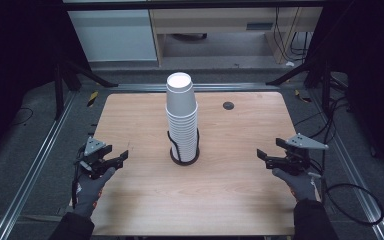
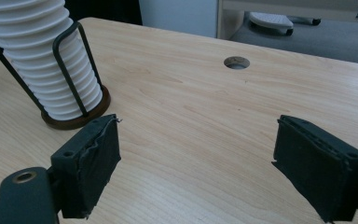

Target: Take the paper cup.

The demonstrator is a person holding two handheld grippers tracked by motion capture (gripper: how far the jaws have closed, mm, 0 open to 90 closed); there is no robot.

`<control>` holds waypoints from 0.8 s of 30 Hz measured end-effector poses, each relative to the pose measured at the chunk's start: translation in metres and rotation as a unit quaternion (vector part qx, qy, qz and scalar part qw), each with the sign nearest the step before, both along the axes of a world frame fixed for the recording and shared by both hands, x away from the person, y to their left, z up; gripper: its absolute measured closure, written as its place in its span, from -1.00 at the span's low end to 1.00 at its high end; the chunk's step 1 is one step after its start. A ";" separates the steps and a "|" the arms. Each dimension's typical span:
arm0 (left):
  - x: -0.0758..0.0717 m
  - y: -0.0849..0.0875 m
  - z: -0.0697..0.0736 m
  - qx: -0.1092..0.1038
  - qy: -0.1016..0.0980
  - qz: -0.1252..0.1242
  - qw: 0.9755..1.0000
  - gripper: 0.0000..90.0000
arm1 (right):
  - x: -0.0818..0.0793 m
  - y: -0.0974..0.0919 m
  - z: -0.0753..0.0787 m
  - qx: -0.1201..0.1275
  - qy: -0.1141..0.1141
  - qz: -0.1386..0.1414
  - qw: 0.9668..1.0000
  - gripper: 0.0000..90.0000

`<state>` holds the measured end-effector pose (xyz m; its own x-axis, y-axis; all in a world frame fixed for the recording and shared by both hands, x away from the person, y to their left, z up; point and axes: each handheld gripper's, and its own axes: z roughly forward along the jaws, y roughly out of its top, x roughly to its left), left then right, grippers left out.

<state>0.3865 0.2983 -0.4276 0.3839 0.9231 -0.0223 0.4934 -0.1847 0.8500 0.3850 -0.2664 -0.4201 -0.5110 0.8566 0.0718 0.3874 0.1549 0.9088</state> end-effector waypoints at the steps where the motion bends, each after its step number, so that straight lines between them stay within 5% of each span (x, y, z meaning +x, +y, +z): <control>1: 0.000 -0.001 0.000 0.002 -0.002 -0.001 1.000 -0.32 | 0.000 -0.001 0.000 0.002 -0.001 0.000 1.000 -0.67; 11: 0.002 -0.004 -0.006 0.011 0.009 -0.018 1.000 -0.38 | 0.000 0.005 0.012 0.024 -0.011 0.015 1.000 -0.64; 24: 0.005 -0.004 -0.011 0.023 0.015 -0.015 1.000 -0.39 | 0.014 0.048 0.076 0.045 -0.076 0.072 0.993 -0.64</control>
<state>0.3911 0.2942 -0.4387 0.4120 0.9112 0.0084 0.5118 -0.2390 0.8252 0.3995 -0.2189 -0.3445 -0.6382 0.7677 0.0576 0.2244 0.1139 0.9678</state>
